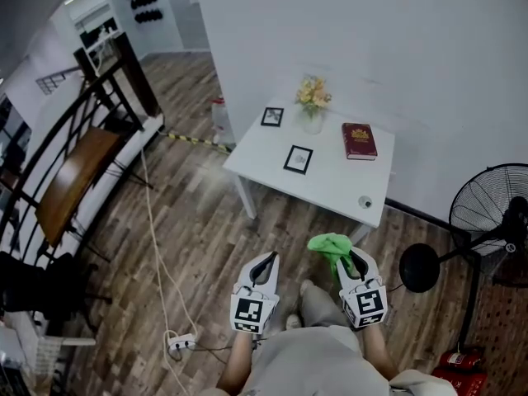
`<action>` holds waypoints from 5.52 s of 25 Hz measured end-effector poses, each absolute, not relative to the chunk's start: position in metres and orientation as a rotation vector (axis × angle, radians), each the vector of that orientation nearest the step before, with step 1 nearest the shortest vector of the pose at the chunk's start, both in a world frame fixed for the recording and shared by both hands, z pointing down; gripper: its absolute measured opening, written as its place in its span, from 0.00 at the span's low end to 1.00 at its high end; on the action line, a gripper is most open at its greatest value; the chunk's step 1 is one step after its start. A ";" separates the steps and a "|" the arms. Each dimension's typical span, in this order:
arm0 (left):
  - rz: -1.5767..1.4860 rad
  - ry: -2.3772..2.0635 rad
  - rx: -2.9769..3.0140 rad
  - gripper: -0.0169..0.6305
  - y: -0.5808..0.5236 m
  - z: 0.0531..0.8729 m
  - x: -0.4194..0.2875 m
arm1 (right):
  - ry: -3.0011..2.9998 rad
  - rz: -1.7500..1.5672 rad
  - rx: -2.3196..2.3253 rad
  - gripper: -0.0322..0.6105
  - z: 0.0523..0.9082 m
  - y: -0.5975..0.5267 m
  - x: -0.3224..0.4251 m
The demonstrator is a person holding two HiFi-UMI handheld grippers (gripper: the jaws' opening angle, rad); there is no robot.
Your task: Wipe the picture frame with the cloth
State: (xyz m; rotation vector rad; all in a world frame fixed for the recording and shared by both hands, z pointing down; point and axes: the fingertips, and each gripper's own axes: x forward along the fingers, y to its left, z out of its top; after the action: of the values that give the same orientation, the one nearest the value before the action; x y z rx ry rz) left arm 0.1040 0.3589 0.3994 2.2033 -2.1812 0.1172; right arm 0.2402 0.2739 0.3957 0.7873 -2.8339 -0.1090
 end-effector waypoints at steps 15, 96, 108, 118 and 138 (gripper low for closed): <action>0.133 -2.215 2.177 0.06 0.287 0.398 0.057 | -2.854 -0.088 0.780 0.20 0.398 0.198 0.188; 0.639 -0.997 2.472 0.06 -0.137 0.649 -0.131 | -2.252 0.521 1.243 0.20 0.597 -0.162 -0.052; 0.800 -0.921 2.426 0.06 -0.141 0.690 -0.118 | -2.256 0.600 1.084 0.20 0.641 -0.181 -0.084; 0.808 -0.977 2.372 0.06 -0.138 0.692 -0.118 | -2.279 0.652 0.963 0.20 0.663 -0.186 -0.117; 0.773 -0.973 2.364 0.06 -0.134 0.695 -0.117 | -2.166 0.697 0.995 0.20 0.695 -0.197 -0.104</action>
State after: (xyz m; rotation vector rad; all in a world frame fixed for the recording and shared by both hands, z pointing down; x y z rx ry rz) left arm -0.1174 -0.1344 0.6946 2.3639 -0.9732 0.7727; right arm -0.1043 -0.1971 0.6948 0.9948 -2.1664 0.6968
